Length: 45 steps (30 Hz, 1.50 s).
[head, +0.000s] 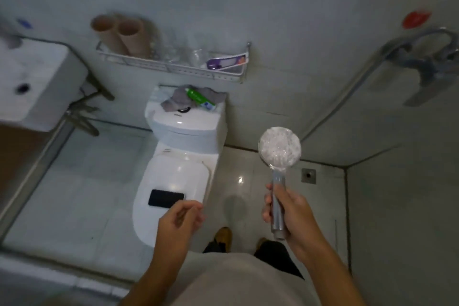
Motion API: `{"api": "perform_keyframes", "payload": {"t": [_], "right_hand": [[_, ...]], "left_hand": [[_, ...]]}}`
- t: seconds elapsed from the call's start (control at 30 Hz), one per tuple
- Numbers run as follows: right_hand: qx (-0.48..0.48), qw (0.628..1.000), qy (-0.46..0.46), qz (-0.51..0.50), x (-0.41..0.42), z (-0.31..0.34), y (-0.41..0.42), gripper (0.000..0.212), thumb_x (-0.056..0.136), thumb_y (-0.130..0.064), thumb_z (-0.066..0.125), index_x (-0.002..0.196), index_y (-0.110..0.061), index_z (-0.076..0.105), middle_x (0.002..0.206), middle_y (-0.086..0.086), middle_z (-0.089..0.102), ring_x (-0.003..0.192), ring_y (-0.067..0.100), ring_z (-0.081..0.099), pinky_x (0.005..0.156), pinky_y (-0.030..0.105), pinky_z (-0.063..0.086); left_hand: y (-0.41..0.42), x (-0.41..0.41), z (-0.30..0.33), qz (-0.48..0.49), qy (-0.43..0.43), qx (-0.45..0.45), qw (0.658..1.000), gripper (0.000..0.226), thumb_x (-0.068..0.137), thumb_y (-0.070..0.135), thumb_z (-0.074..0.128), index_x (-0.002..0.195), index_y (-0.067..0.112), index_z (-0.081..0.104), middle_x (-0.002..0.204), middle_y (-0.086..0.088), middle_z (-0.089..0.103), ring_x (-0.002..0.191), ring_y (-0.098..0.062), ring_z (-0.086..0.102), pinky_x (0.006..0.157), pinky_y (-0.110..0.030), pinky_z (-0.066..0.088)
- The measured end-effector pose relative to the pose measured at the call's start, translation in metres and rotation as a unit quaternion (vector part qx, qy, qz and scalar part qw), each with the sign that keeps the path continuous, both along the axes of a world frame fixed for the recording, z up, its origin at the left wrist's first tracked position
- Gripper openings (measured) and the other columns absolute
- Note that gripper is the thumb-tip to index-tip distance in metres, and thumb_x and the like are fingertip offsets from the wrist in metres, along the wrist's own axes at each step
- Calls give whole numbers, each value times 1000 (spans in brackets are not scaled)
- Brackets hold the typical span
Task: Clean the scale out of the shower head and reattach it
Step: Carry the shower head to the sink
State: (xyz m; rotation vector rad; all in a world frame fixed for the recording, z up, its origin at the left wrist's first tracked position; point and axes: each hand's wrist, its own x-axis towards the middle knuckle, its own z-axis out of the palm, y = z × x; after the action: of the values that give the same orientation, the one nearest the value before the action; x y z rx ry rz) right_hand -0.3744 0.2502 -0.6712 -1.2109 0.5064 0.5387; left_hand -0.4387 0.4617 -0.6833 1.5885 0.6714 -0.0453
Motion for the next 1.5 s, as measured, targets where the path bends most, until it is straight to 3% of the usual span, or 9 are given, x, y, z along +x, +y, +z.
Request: {"api": "perform_keyframes", "payload": {"t": [0.2, 0.5, 0.67, 0.93, 1.03, 1.13, 1.27, 1.4, 1.5], "right_hand": [[-29, 989, 9, 143, 8, 5, 34, 31, 99, -26, 51, 108, 2, 60, 70, 10, 56, 52, 17, 53, 45, 27, 47], [-47, 939, -15, 341, 36, 6, 47, 21, 96, -20, 53, 96, -1, 60, 60, 12, 56, 42, 22, 51, 39, 23, 40], [-67, 900, -31, 430, 33, -6, 67, 19, 97, -14, 52, 95, 3, 59, 58, 12, 55, 37, 22, 49, 36, 22, 38], [-75, 838, -20, 540, -10, -17, 112, 18, 97, -14, 53, 89, 1, 60, 57, 13, 56, 39, 23, 49, 38, 24, 39], [-78, 819, -20, 568, -29, -20, 137, 20, 97, -14, 54, 93, 3, 63, 58, 14, 56, 40, 23, 49, 40, 26, 39], [-73, 804, -23, 589, -52, -19, 167, 21, 97, -15, 53, 97, 4, 64, 57, 12, 55, 39, 22, 49, 39, 25, 39], [-57, 790, -38, 609, -81, -11, 210, 22, 98, -16, 51, 99, 4, 62, 58, 13, 54, 40, 23, 48, 38, 24, 40], [-43, 788, -37, 613, -108, -8, 251, 24, 98, -14, 50, 101, 7, 60, 57, 13, 54, 39, 23, 49, 36, 25, 41], [-25, 789, -23, 614, -127, -7, 281, 23, 98, -15, 50, 102, 5, 60, 58, 13, 55, 41, 23, 51, 37, 26, 43]], "left_hand": [[-2, -18, -1, 158, 8, -1, 987, 23, 92, 0, 51, 78, 5, 68, 60, -6, 62, 62, -20, 58, 65, -33, 51], [-36, -49, 8, 390, -21, 8, 920, 26, 92, -3, 52, 73, 4, 67, 56, -9, 62, 56, -21, 56, 60, -38, 48], [-57, -87, 2, 495, -23, -21, 868, 21, 92, -8, 49, 77, -9, 63, 50, -9, 57, 46, -14, 51, 45, -21, 46], [-68, -161, -13, 633, -9, -53, 773, 20, 90, -8, 52, 76, -7, 65, 50, -8, 60, 44, -13, 55, 45, -20, 48], [-55, -185, -14, 653, -5, -44, 756, 23, 90, -6, 54, 73, 1, 68, 53, -9, 62, 51, -19, 56, 54, -32, 49], [-32, -204, -13, 665, -4, -34, 746, 19, 90, -6, 52, 79, -3, 67, 55, -8, 64, 53, -17, 58, 53, -28, 51], [14, -227, -5, 680, -12, -25, 733, 19, 91, -2, 52, 80, 0, 68, 65, -13, 65, 64, -26, 58, 63, -38, 50], [61, -257, 16, 704, -31, 0, 710, 17, 91, 0, 52, 83, 2, 67, 72, -17, 65, 67, -25, 58, 64, -33, 50], [88, -267, 26, 696, -46, 7, 717, 16, 92, 4, 52, 84, 3, 66, 74, -17, 64, 67, -24, 58, 65, -33, 49]]}}
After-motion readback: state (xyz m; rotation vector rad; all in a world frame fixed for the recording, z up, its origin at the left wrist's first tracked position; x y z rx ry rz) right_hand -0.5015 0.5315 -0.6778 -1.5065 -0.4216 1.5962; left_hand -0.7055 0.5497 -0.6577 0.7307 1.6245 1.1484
